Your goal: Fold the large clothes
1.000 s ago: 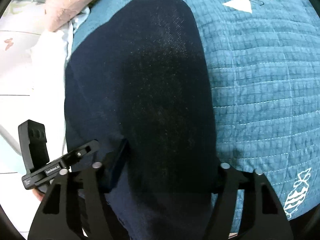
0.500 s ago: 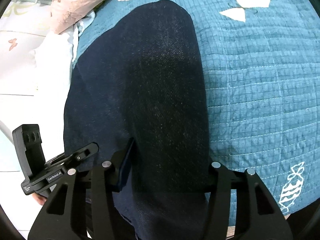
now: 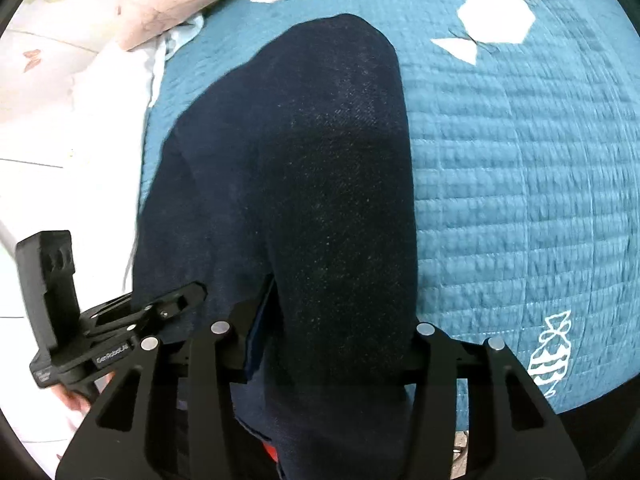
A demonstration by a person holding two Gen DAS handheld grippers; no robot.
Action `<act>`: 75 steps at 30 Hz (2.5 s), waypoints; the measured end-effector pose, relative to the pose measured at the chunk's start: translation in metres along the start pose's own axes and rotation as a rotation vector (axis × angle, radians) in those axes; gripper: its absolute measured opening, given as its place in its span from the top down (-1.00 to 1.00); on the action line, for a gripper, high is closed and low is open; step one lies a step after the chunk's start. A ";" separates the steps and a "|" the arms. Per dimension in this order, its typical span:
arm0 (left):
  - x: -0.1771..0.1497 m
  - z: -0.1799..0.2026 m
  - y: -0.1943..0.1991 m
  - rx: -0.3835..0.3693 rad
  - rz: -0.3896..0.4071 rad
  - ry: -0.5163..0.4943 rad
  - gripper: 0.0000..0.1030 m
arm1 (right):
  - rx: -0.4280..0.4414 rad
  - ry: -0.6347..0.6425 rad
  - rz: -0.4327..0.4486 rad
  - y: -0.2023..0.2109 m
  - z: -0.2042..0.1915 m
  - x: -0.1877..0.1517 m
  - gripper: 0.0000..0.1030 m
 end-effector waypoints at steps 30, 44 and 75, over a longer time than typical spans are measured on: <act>0.015 0.223 -0.054 0.026 -0.002 -0.239 0.50 | 0.126 -0.051 0.219 0.144 0.136 -0.018 0.29; 0.051 0.438 -0.183 -0.020 -0.077 -0.435 0.51 | 0.037 -0.148 0.318 0.233 0.344 0.005 0.29; 0.090 0.538 -0.354 0.088 -0.117 -0.611 0.27 | -0.314 -0.311 0.424 0.243 0.637 0.014 0.11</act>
Point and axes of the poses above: each gripper's, at about its wrist camera, not at the fingertips, and y roughly against the way its jaws point, z to its right, x to its top, the point moved 8 cm from there along -y, roughly the way its jaws point, and after that the axes turned 12 degrees about -x, right-handed, at the moved point
